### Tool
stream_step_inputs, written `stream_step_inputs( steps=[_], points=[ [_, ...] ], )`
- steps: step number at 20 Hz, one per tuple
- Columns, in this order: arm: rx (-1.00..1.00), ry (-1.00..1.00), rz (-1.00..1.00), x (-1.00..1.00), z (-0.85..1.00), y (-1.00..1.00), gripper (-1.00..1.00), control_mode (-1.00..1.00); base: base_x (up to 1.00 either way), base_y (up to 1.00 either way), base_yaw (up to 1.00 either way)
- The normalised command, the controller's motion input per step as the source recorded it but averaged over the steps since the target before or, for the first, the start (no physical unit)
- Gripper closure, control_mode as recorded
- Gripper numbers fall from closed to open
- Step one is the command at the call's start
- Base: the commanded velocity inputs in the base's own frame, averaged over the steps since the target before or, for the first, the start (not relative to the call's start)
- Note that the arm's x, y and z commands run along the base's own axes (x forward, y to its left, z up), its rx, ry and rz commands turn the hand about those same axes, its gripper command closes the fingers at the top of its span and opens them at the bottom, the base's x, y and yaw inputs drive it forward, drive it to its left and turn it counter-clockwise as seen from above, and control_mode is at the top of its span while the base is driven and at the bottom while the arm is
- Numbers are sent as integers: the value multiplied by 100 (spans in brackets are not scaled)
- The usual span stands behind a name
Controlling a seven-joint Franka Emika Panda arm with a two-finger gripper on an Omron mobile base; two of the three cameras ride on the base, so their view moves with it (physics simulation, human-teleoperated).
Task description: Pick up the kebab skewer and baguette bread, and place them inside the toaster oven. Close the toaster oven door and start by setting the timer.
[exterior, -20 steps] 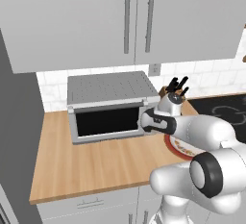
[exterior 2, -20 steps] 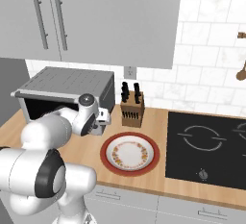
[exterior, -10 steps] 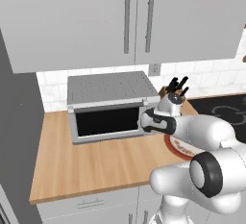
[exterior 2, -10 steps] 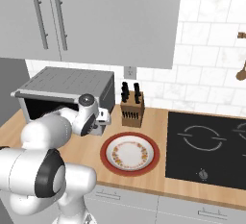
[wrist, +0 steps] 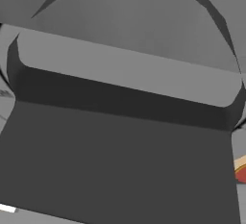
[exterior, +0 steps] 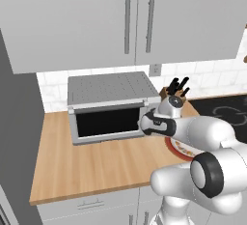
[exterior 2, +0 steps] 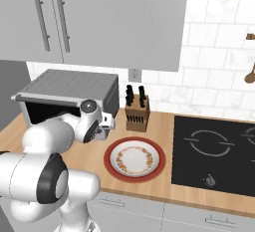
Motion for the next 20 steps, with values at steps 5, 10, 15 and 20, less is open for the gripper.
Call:
stream_step_inputs(
  steps=[5, 10, 15, 20],
  points=[
    [0, 0, 0, 0, -10, 0, -100, -100, 0, 0, 0],
    [0, 0, 0, 0, 0, 0, -100, -100, 0, 0, 0],
    [0, 0, 0, 0, 0, 0, -100, -100, 0, 0, 0],
    [0, 0, 0, 0, 0, 0, -100, -100, 0, 0, 0]
  ],
)
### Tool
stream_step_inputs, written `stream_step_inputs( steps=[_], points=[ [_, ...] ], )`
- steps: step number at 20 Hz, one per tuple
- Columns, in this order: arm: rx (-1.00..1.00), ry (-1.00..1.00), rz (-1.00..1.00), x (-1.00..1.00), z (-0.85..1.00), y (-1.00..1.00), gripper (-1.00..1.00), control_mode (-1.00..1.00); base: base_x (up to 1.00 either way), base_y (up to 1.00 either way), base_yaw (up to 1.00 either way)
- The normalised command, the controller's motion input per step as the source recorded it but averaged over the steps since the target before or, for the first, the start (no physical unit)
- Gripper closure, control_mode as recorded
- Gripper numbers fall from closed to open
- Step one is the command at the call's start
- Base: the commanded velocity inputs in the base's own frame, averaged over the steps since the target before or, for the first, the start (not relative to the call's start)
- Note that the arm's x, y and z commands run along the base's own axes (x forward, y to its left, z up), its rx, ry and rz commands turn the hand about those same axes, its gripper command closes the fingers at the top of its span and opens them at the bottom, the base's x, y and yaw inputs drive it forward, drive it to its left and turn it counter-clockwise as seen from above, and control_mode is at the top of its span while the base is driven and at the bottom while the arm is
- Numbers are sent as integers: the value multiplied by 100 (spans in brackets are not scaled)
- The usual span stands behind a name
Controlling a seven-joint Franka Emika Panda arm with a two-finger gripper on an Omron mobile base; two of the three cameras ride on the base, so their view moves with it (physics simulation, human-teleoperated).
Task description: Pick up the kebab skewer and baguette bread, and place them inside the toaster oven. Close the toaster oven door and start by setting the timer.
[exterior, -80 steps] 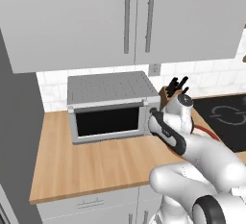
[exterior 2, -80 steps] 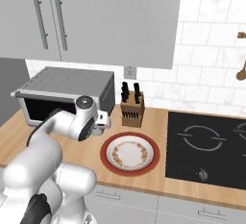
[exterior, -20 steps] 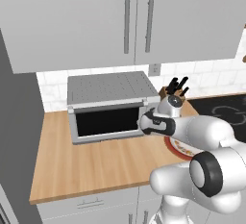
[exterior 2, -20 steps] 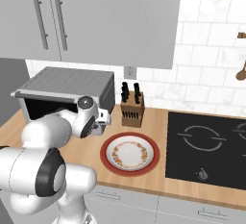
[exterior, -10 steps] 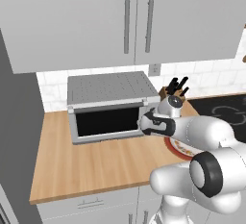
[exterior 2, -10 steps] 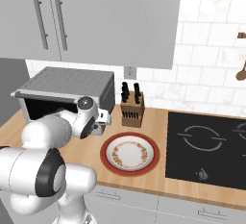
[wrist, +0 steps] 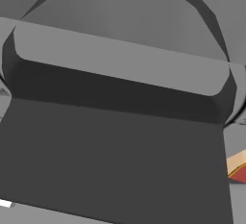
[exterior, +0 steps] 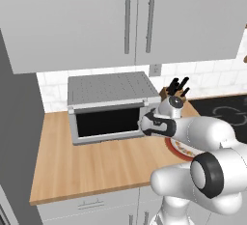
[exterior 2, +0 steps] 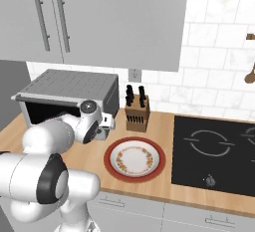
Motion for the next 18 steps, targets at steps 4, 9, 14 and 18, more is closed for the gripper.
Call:
stream_step_inputs(
  steps=[4, 9, 14, 18],
  points=[
    [0, 0, 0, 0, 0, 0, -100, -100, 0, 0, 0],
    [0, 0, 0, 0, 0, 0, -100, -100, 0, 0, 0],
    [0, 0, 0, 0, 0, 0, -100, -100, 0, 0, 0],
    [0, 0, 0, 0, 0, 0, -100, -100, 0, 0, 0]
  ],
)
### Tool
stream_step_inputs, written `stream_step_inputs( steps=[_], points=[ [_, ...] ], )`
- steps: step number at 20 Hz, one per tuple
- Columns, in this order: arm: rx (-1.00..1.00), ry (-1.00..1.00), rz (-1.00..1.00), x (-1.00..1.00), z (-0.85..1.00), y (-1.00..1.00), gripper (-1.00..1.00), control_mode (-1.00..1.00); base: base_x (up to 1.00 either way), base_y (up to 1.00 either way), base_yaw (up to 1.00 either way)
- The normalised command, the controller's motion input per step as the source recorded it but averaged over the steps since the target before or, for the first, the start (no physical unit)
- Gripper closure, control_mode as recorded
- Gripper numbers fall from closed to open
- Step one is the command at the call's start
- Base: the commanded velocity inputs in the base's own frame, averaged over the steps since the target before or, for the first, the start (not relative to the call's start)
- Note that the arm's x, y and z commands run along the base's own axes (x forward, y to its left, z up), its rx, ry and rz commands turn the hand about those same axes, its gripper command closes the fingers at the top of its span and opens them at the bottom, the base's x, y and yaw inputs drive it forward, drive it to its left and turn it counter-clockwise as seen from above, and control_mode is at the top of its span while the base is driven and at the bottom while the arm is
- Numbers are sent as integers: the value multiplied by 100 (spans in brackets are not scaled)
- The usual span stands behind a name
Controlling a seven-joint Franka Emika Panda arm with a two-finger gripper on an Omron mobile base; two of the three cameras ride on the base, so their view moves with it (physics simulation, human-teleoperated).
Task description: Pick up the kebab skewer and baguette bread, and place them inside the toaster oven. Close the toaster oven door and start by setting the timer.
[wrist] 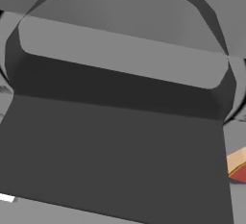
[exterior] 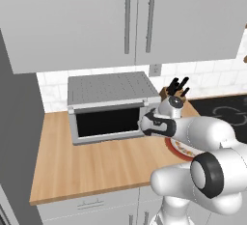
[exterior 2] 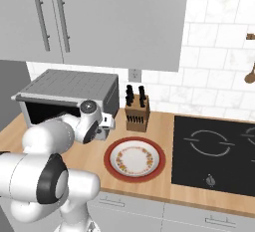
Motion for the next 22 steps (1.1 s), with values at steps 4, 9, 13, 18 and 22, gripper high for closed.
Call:
stream_step_inputs(
  steps=[4, 9, 13, 18, 22],
  points=[
    [0, 0, 0, 0, 0, 0, -100, 100, -1, 0, 0],
    [0, 0, 0, 0, 0, 0, -100, 100, -52, 0, -1],
    [0, 0, 0, 0, 0, 0, -100, 100, -60, 0, -1],
    [0, 0, 0, 0, 0, 0, -100, -100, -17, 0, 0],
    [0, 0, 0, 6, 0, 0, -100, -100, 0, 0, 0]
  ],
)
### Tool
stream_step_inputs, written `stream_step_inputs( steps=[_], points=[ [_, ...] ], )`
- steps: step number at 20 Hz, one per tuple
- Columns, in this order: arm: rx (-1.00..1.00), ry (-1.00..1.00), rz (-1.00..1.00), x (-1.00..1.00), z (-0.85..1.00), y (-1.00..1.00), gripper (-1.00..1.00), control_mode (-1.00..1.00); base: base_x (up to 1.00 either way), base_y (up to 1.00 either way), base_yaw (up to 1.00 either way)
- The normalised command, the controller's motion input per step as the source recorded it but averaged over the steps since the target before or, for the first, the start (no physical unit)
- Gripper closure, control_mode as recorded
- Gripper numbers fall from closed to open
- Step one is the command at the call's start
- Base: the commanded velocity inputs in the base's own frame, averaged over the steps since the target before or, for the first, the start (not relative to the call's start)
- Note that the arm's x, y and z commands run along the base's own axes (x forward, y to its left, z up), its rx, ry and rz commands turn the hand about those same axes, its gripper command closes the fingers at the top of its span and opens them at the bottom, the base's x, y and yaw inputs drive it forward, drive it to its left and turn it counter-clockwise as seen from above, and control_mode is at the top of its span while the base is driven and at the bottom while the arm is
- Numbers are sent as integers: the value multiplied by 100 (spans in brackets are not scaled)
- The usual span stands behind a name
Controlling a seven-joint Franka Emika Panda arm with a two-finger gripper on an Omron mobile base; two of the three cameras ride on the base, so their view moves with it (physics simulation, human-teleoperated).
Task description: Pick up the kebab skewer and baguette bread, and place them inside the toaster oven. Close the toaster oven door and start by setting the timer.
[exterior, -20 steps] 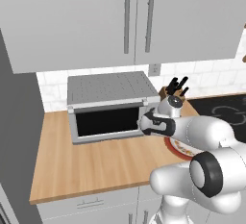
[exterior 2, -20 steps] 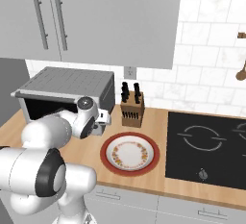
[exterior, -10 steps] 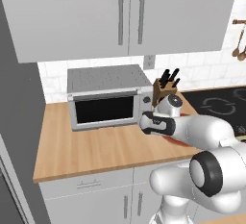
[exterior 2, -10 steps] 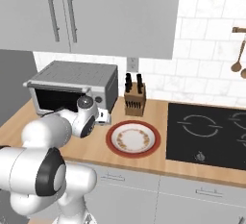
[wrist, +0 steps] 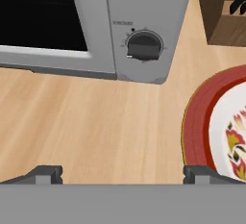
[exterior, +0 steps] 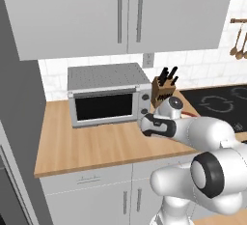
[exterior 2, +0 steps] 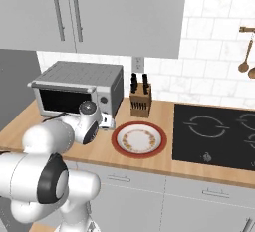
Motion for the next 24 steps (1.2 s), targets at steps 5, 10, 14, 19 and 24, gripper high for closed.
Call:
stream_step_inputs(
  steps=[5, 10, 14, 19, 24],
  points=[
    [0, 0, 0, 34, 0, 0, -100, -100, 0, 0, 0],
    [0, 0, 0, 4, 0, 0, -100, -100, 0, 0, 0],
    [0, 0, 0, 0, 0, 0, -100, -100, 0, 0, 0],
    [0, 0, 0, 0, -2, 0, -100, -100, 0, 0, 0],
    [0, -11, 0, 19, -27, 0, -100, -100, 0, 0, 0]
  ],
)
